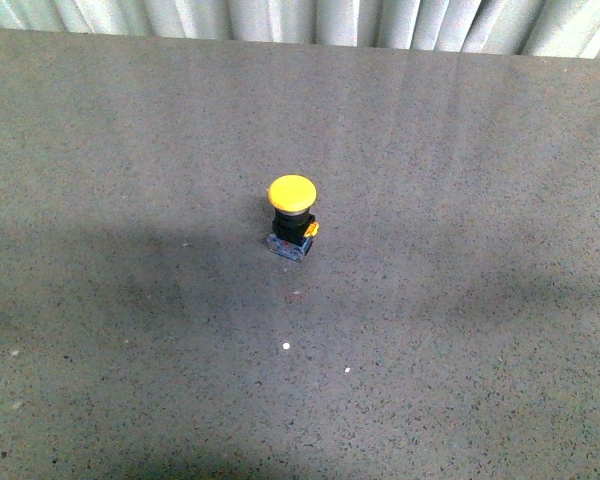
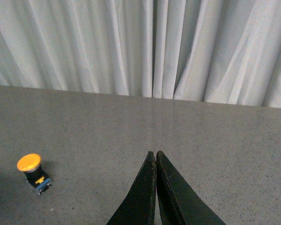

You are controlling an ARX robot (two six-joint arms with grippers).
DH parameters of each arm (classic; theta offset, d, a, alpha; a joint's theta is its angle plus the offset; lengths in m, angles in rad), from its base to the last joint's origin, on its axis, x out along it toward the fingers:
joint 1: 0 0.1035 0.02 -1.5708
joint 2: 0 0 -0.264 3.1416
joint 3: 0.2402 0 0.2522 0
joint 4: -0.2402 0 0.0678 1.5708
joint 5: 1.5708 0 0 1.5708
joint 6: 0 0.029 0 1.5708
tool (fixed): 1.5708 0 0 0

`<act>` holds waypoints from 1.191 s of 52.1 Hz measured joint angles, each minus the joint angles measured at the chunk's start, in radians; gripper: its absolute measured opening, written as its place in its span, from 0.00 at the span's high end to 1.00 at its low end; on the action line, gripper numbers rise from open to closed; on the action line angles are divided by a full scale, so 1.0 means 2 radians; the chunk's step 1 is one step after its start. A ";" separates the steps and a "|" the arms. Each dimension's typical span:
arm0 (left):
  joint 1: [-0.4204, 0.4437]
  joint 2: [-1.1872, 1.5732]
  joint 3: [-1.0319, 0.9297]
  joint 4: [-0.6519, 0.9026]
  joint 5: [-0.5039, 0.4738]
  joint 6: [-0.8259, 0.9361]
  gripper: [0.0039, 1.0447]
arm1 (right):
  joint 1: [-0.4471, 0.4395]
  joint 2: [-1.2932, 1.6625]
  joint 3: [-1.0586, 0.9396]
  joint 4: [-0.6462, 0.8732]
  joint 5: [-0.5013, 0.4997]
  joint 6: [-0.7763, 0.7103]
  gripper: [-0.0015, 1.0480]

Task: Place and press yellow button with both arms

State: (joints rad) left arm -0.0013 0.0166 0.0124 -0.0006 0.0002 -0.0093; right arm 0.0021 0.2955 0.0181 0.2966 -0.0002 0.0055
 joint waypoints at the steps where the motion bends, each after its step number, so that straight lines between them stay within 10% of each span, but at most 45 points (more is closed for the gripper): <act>1: 0.000 0.000 0.000 0.000 0.000 0.000 0.99 | 0.000 -0.006 0.000 -0.005 0.000 0.000 0.99; 44: 0.000 0.000 0.000 0.000 0.000 0.000 0.98 | 0.000 -0.144 0.000 -0.147 0.001 0.000 0.98; 62: 0.000 0.000 0.000 0.000 0.000 0.000 0.35 | 0.000 -0.145 0.000 -0.147 0.001 -0.001 0.37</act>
State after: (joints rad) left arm -0.0013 0.0166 0.0124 -0.0002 0.0002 -0.0093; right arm 0.0021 0.0059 0.0181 0.0029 0.0021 0.0040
